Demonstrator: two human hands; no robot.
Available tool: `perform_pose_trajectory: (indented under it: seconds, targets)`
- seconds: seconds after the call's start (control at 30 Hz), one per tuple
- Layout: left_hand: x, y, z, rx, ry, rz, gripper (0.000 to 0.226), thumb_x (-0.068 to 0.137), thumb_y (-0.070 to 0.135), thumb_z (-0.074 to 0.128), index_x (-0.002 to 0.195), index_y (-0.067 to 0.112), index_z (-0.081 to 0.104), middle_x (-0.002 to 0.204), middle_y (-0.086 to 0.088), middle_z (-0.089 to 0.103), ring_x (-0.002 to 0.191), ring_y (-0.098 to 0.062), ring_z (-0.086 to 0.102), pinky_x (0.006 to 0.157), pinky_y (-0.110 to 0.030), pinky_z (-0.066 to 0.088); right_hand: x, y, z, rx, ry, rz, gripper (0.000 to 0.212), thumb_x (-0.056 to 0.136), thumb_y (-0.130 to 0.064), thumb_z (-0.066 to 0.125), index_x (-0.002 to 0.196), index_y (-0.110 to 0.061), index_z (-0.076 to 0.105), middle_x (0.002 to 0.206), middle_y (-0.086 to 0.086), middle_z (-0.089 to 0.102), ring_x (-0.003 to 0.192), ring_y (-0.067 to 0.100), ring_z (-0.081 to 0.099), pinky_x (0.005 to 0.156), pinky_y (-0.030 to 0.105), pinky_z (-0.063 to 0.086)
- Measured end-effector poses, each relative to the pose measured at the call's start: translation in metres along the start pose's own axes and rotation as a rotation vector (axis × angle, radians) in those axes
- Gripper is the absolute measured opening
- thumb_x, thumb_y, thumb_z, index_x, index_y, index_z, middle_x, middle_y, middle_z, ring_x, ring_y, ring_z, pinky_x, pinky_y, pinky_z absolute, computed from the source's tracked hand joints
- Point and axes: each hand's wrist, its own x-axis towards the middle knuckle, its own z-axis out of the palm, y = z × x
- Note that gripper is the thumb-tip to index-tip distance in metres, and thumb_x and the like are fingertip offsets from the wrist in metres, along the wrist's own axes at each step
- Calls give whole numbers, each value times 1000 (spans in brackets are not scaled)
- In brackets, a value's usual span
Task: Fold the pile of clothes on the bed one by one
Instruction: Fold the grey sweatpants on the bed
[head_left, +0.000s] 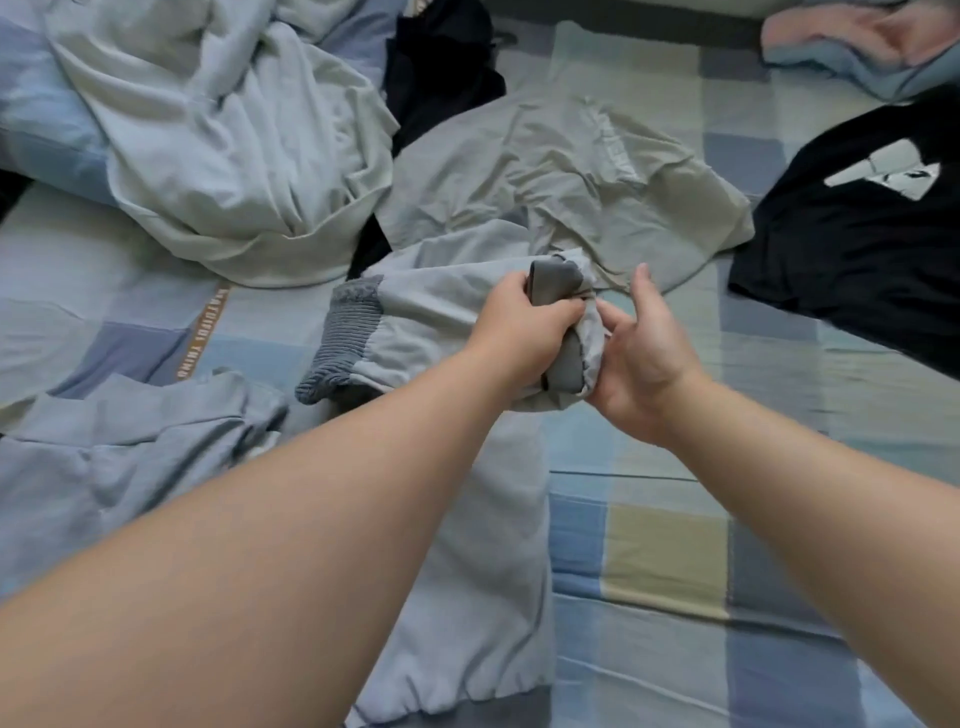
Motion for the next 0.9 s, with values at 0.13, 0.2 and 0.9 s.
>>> perform_pose_trajectory:
  seconds: [0.13, 0.2, 0.9]
  targets:
    - [-4, 9, 50, -72, -32, -10, 32, 91, 12, 70, 121, 8, 61, 111, -10, 71, 103, -22, 69, 95, -38, 55, -9, -20, -40, -7, 28, -23, 78, 101, -68, 18, 132, -13, 64, 123, 11, 72, 116, 27, 68, 102, 45, 51]
    - [-5, 10, 57, -94, -30, -17, 32, 92, 10, 68, 123, 6, 61, 113, -12, 71, 105, -24, 68, 95, -36, 55, -9, -22, -47, -22, 21, -22, 76, 101, -68, 20, 133, -14, 63, 124, 10, 71, 116, 27, 68, 103, 45, 51]
    - [85, -120, -118, 1150, 26, 223, 53, 104, 47, 36, 155, 41, 25, 170, 1, 8, 155, -25, 0, 123, -50, 6, 116, 102, 10, -1770, 94, -506, 66, 101, -55, 33, 160, -38, 9, 170, -4, -4, 155, 27, -9, 122, 49, -5]
